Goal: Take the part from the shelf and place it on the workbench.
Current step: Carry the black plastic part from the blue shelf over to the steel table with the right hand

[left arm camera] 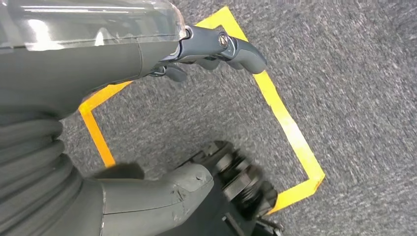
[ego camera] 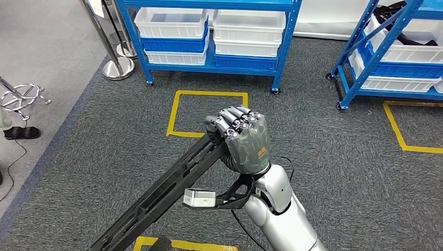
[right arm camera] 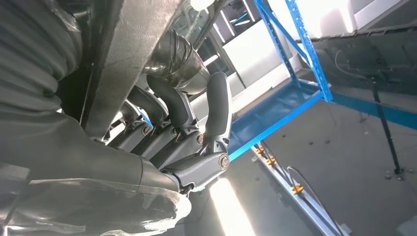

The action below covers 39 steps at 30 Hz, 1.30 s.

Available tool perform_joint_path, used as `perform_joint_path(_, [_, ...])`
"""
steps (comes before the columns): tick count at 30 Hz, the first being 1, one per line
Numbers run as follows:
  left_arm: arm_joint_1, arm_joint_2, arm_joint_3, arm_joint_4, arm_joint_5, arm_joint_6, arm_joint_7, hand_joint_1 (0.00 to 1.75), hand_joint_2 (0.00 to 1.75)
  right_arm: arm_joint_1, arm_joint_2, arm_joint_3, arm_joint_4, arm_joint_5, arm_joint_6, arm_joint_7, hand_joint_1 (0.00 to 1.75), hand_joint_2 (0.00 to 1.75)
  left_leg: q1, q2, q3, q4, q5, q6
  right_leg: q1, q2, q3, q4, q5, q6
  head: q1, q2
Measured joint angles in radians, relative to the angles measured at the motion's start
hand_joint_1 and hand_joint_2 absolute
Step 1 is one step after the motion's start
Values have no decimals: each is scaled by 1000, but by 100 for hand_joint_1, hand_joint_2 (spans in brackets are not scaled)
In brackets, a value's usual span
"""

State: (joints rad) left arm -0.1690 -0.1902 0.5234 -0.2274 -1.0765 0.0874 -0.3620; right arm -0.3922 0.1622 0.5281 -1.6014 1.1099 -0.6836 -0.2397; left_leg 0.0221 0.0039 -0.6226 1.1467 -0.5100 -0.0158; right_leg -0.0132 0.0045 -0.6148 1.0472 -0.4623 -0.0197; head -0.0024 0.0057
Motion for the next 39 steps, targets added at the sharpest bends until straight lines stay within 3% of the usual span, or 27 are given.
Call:
perform_joint_path(2, [0,2,0,0,0,0,-2,0,175,-1,-4,2,-1,-18,4,2,175,175,-3,-11,43,-94,27,7,2,6,-5,4,2,11,0,0])
perform_joint_path(5, [6,3,0,0,-2,0,-4,0,175,-2,-7,8,-4,-45,5,5,175,175,-6,-10,46,-112,32,20,2,15,-10,-1,10,30,0,0])
perform_joint_path(7, [5,3,-1,0,-3,-1,-4,0,175,-2,-11,11,-7,-51,5,5,175,175,-4,1,47,-121,41,34,1,13,-21,22,-8,39,0,0])
perform_joint_path(10, [5,4,-5,0,-5,-2,-5,0,175,-2,-17,12,-11,-51,5,5,175,175,-5,20,43,-126,47,47,0,3,-93,183,-97,47,0,0])
perform_joint_path(11, [7,4,-6,0,-5,-2,-5,0,175,-1,-19,13,-11,-51,5,5,175,175,-6,27,42,-125,47,48,0,2,-118,238,-117,48,1,0])
perform_joint_path(12, [7,5,-6,0,-5,-2,-5,0,175,1,-22,13,-11,-52,5,5,175,175,-8,35,41,-125,47,49,0,1,-129,264,-119,48,0,0])
perform_joint_path(13, [8,5,-7,0,-6,-3,-5,0,175,2,-24,14,-11,-52,5,5,175,175,-9,42,41,-125,47,49,0,-1,-120,252,-103,47,1,0])
perform_joint_path(14, [8,5,-8,0,-8,-3,-5,0,175,3,-27,14,-11,-52,5,5,175,175,-10,49,42,-124,47,49,1,-9,-92,203,-72,43,0,0])
perform_joint_path(16, [7,5,-10,0,-11,-4,-6,0,175,2,-30,16,-13,-52,5,5,175,175,-13,62,43,-122,45,45,9,-51,-20,66,-20,33,0,0])
perform_joint_path(18, [8,5,-12,0,-12,-6,-6,0,175,1,-31,18,-17,-52,6,5,175,175,-18,78,44,-121,43,37,19,-77,11,-4,-6,22,0,0])
perform_joint_path(20, [8,5,-14,0,-13,-8,-9,0,175,1,-32,19,-20,-52,6,5,175,175,-20,97,46,-122,42,27,20,-59,7,-10,-2,12,0,0])
perform_joint_path(21, [8,5,-15,0,-14,-9,-12,0,175,2,-33,19,-22,-50,6,6,175,175,-19,95,47,-119,37,21,19,-48,7,-13,1,6,0,0])
perform_joint_path(23, [6,3,-19,0,-18,-13,-18,0,175,5,-35,19,-26,-44,7,10,175,175,-15,59,27,-67,-5,10,13,-27,7,-20,9,-5,0,0])
perform_joint_path(25, [6,0,-22,0,-22,-16,-20,0,175,10,-35,19,-29,-36,8,14,175,175,-13,18,-24,55,-73,6,11,-5,4,-20,13,-10,-1,0])
perform_joint_path(26, [7,-1,-24,0,-23,-16,-19,0,175,14,-36,19,-30,-33,8,15,175,175,-12,10,-50,116,-96,5,11,7,3,-19,14,-11,0,0])
perform_joint_path(27, [8,-2,-24,0,-23,-17,-18,0,175,18,-37,19,-31,-30,8,16,175,175,-12,7,-65,150,-102,5,12,20,2,-17,14,-11,0,0])
perform_joint_path(28, [8,-4,-24,0,-22,-18,-18,0,175,22,-39,19,-32,-29,9,17,175,175,-12,5,-62,147,-87,6,12,34,1,-15,14,-11,0,0])
perform_joint_path(29, [7,-5,-24,0,-22,-18,-19,0,175,25,-40,19,-33,-28,10,17,175,175,-12,0,-41,103,-54,9,12,47,1,-13,15,-11,0,0])
perform_joint_path(31, [6,-6,-25,0,-22,-19,-20,0,175,27,-41,19,-39,-27,11,17,175,175,-12,-37,21,-31,10,19,13,72,-1,-8,15,-8,0,0])
perform_joint_path(33, [5,-8,-25,0,-21,-19,-22,0,175,28,-42,19,-44,-26,13,18,175,175,-12,-71,56,-109,29,26,10,93,-9,-5,19,1,0,0])
perform_joint_path(35, [4,-11,-25,0,-21,-20,-24,0,175,31,-44,19,-47,-26,15,19,175,175,-14,-64,62,-124,29,33,6,113,-16,-9,27,15,0,0])
perform_joint_path(37, [2,-15,-26,0,-21,-20,-24,0,175,33,-46,19,-52,-25,16,19,175,175,-10,-42,68,-139,40,45,8,89,-24,2,19,25,0,0])
perform_joint_path(39, [0,-19,-28,0,-21,-20,-24,0,175,32,-49,19,-56,-25,15,19,175,175,-8,-16,72,-151,48,55,9,33,-61,80,-30,32,1,0])
